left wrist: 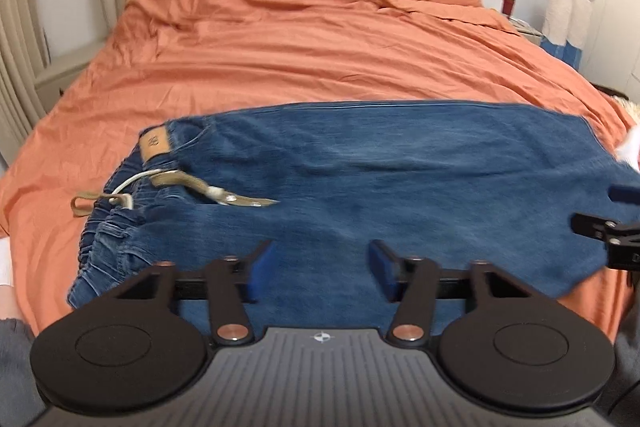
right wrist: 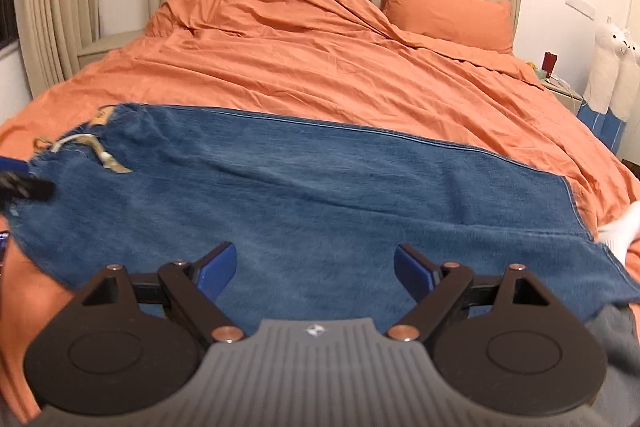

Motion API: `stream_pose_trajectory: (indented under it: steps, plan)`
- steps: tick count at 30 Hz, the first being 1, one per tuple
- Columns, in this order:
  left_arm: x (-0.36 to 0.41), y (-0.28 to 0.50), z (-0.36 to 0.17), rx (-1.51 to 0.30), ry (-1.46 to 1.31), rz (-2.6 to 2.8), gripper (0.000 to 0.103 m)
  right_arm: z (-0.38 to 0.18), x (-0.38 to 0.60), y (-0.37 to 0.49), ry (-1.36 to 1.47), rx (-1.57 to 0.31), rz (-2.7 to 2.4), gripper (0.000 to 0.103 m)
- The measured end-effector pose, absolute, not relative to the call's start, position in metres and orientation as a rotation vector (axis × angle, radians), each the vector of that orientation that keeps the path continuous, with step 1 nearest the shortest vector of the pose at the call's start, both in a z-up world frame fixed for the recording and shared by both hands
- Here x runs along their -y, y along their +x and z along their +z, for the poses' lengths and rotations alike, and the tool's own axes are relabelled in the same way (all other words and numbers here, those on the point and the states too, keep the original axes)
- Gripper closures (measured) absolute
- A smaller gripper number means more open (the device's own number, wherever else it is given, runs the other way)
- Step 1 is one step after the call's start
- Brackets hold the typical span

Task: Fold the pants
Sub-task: 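Lower the left gripper to the jeans waistband by the drawstring and close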

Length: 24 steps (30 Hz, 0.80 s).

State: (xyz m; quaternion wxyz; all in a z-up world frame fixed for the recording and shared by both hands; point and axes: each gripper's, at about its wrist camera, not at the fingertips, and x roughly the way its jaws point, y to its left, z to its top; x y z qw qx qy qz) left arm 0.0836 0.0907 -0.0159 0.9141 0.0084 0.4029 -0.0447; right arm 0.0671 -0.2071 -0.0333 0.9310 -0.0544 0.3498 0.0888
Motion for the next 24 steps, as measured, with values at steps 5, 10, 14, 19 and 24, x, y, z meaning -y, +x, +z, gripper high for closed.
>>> stream_pose_trajectory:
  steps: [5,10,14,19,24]
  plan:
    - [-0.173,0.137,-0.025,-0.874,-0.11,-0.046,0.075,-0.054,0.217,0.106,-0.103,-0.715,0.206,0.021]
    - [-0.253,0.188,-0.041,-0.912,-0.252,0.017,0.081,-0.074,0.228,0.136,-0.055,-0.717,0.224,0.021]
    - [-0.299,0.222,-0.069,-1.01,-0.335,0.009,0.078,-0.09,0.243,0.158,0.037,-0.736,0.151,0.021]
    - [-0.34,0.242,-0.104,-1.08,-0.457,-0.03,0.066,-0.105,0.256,0.173,0.109,-0.721,0.091,0.021]
    - [-0.373,0.243,-0.121,-1.087,-0.6,-0.112,0.059,-0.116,0.251,0.18,0.07,-0.706,0.055,0.021]
